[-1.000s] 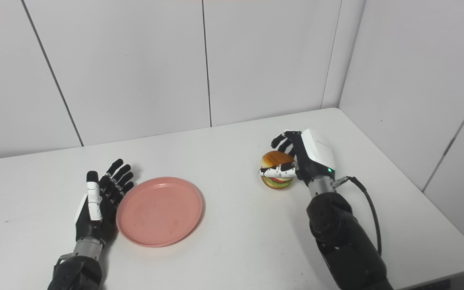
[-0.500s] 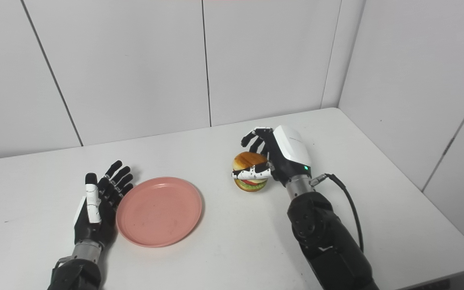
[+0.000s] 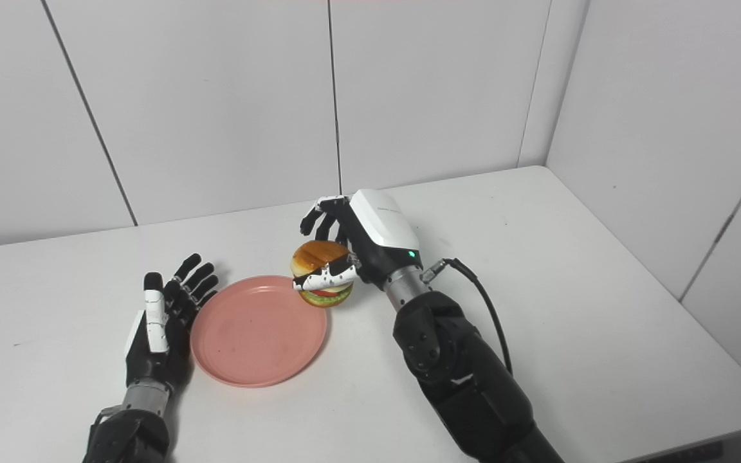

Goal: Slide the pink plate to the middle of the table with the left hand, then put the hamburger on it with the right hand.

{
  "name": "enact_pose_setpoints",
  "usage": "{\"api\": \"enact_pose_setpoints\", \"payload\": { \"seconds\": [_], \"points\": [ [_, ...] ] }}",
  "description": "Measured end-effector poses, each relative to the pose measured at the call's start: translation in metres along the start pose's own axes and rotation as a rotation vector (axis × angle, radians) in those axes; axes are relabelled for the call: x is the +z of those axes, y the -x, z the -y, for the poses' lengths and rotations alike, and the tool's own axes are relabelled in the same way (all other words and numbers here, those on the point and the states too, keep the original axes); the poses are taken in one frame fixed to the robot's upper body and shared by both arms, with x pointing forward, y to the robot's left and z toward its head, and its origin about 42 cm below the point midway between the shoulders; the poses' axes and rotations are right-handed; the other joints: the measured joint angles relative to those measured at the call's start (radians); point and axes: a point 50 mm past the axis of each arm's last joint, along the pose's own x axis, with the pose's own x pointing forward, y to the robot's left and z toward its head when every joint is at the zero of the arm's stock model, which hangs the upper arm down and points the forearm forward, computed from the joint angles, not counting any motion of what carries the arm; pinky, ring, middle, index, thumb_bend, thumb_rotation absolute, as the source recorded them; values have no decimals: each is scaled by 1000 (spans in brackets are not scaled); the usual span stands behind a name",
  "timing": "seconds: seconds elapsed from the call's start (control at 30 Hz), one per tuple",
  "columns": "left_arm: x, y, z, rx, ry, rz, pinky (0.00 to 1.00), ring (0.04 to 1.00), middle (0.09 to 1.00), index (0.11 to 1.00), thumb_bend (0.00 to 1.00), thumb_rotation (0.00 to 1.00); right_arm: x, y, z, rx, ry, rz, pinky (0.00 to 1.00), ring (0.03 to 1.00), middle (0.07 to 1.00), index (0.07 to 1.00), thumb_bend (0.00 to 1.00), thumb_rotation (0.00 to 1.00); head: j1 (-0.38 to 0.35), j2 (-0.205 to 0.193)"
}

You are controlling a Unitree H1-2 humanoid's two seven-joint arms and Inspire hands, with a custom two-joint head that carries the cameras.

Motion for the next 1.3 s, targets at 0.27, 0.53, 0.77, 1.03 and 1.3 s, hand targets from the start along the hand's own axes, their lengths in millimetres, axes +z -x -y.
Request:
{"api": "enact_pose_setpoints", "payload": {
  "seconds": [0.27, 0.53, 0.77, 1.03, 1.3],
  "points": [
    [0, 1, 3, -1, 2, -1, 920, 904, 886, 870, 878, 1000, 13, -7, -26, 87, -18, 26, 161, 222, 467, 484, 522, 0, 50, 11],
    [-2, 5, 10, -6, 14, -8, 908, 903, 886, 866, 874, 1000, 22, -10, -49, 157, -22, 64, 148, 209, 387, 497, 513, 0, 89, 21],
    [-3, 5, 12, -10, 23, -7, 876, 911, 898, 886, 856, 1000, 14, -11, -65, 207, -14, 86, 197, 258, 393, 505, 514, 1, 138, 29],
    [-3, 7, 18, -29, 51, -16, 984, 953, 932, 921, 860, 1000, 8, -11, -86, 216, -39, 115, 180, 238, 388, 497, 513, 0, 161, 32],
    [-4, 7, 20, -29, 61, -18, 939, 933, 913, 901, 873, 1000, -1, -10, -95, 186, -27, 143, 287, 338, 411, 522, 513, 0, 160, 34]
  ]
}}
